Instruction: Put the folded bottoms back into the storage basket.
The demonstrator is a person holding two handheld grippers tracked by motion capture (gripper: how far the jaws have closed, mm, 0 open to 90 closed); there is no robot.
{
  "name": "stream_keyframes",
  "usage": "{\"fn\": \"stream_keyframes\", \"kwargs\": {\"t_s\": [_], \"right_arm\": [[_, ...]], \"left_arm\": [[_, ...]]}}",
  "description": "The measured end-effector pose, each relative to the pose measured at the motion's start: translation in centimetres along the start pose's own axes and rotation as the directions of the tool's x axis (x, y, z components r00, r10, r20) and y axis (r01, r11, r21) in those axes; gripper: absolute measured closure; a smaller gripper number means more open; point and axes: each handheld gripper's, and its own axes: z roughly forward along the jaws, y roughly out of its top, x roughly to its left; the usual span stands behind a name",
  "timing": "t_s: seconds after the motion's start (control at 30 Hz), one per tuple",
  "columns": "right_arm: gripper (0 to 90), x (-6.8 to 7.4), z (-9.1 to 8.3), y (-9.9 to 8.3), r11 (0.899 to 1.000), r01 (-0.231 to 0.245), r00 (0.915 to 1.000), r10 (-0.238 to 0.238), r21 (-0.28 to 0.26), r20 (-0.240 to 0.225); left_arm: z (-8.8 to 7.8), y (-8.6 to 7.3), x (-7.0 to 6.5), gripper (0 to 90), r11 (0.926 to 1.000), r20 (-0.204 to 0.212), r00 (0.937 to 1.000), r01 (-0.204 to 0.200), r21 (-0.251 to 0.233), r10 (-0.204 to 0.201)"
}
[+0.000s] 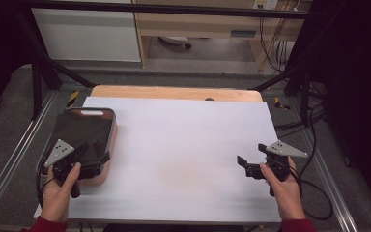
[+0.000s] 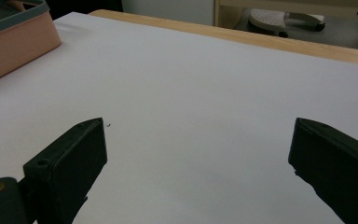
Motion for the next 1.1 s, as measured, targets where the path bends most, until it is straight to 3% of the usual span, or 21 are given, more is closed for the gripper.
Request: {"fn": "stream_keyframes", "kwargs": {"t_s": [0.63,1.1], "right_arm": [[4.4,1.2,0.9,-3.8,0.999,-0.039,0.9981,0.040,0.019,-0.048],[4.1,2.6,2.5,-4.9,1.000,-0.009,0.9966,0.011,0.026,-0.082]], "left_arm": [[-0.4,-0.1,-1.0,5.8,0.9996,0.036,0.9991,-0.024,0.017,0.023],[-1.5,-0.6,-2.3,5.9,0.9989,0.077,0.9963,-0.039,0.025,0.037]]}}
